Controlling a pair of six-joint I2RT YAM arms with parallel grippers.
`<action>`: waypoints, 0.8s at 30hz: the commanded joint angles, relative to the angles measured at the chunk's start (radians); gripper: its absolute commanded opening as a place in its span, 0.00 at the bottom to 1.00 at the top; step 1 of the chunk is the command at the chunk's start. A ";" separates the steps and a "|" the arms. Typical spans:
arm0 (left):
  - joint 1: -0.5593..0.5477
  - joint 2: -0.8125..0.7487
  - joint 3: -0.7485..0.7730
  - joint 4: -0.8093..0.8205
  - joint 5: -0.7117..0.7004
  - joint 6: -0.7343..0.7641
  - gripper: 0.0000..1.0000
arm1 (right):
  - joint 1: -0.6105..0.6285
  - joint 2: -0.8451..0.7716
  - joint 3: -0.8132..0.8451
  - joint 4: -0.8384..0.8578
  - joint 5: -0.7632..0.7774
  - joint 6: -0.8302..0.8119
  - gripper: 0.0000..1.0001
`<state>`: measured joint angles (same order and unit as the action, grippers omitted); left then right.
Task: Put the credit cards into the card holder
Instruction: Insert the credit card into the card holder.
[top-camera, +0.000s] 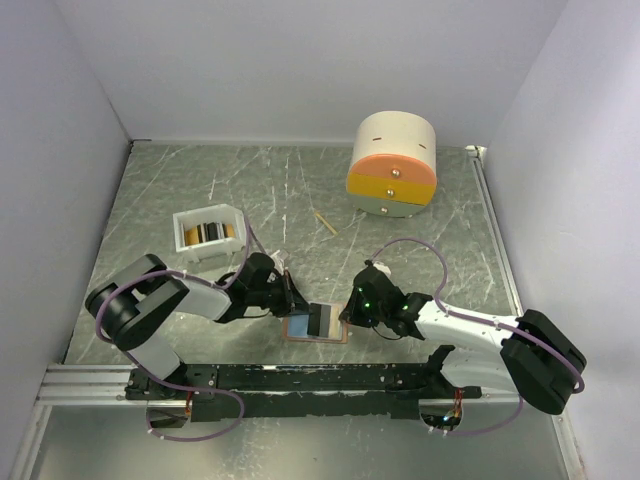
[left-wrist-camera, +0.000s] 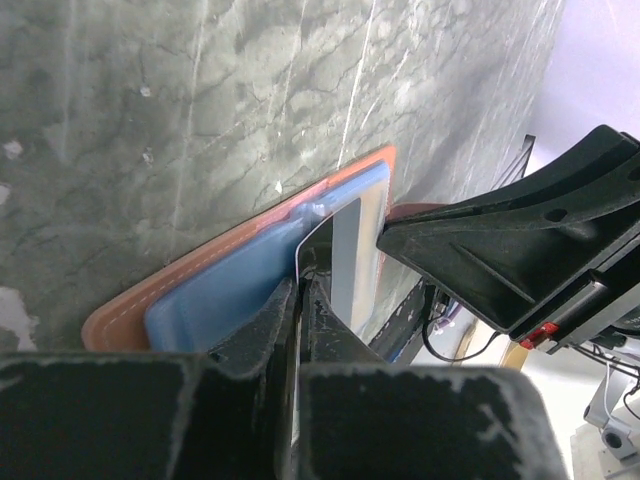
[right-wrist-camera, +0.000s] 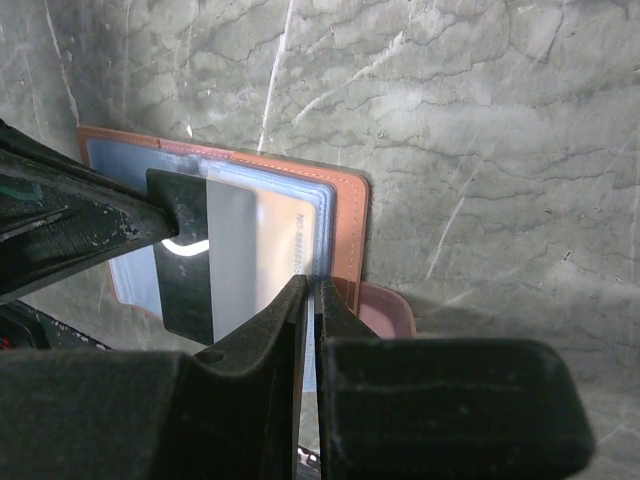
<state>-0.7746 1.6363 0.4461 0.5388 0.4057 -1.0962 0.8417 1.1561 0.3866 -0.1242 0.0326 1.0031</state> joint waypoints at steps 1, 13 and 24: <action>-0.030 -0.010 0.022 -0.044 -0.028 0.016 0.17 | 0.013 0.014 0.002 -0.055 -0.028 -0.001 0.07; -0.031 -0.177 0.042 -0.220 -0.089 0.022 0.44 | 0.013 -0.069 0.022 -0.112 -0.051 -0.023 0.17; -0.057 -0.091 -0.004 -0.083 -0.041 -0.042 0.44 | 0.014 -0.043 -0.008 -0.042 -0.083 -0.023 0.22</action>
<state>-0.8177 1.5108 0.4603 0.3775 0.3439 -1.1084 0.8513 1.1042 0.3981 -0.1967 -0.0391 0.9867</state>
